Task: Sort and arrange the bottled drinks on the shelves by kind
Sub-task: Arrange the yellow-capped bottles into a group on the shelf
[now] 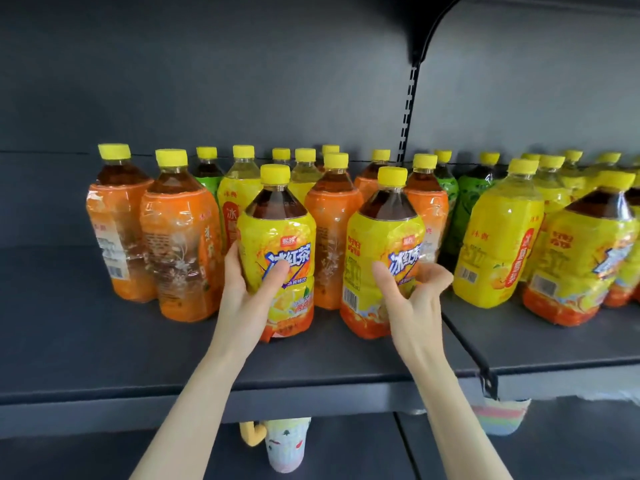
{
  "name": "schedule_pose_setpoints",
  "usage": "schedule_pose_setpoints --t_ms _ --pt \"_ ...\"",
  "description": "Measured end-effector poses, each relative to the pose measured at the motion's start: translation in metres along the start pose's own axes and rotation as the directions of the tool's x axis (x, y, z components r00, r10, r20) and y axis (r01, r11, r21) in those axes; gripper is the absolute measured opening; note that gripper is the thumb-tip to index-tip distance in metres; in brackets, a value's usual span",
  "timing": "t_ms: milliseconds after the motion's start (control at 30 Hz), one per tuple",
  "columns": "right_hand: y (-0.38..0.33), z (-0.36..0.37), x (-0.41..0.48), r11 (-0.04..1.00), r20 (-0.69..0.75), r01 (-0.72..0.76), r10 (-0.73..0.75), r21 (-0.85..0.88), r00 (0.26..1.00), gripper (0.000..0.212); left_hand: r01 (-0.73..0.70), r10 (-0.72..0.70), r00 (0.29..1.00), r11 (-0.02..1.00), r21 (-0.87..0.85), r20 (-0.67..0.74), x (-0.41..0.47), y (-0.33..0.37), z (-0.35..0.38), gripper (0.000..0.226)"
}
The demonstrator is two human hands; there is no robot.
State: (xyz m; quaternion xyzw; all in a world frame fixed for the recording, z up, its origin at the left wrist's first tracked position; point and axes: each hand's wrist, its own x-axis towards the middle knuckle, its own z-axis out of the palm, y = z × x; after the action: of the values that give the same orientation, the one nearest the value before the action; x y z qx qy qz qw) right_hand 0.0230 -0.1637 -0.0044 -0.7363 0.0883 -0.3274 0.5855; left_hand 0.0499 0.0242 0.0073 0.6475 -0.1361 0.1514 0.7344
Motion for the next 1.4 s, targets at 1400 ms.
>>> schedule_pose_setpoints --t_ms 1400 --pt "0.008 -0.48 -0.054 0.999 -0.419 0.009 -0.03 -0.052 0.908 0.049 0.036 0.072 0.89 0.973 -0.227 0.451 -0.236 0.047 0.411 0.062"
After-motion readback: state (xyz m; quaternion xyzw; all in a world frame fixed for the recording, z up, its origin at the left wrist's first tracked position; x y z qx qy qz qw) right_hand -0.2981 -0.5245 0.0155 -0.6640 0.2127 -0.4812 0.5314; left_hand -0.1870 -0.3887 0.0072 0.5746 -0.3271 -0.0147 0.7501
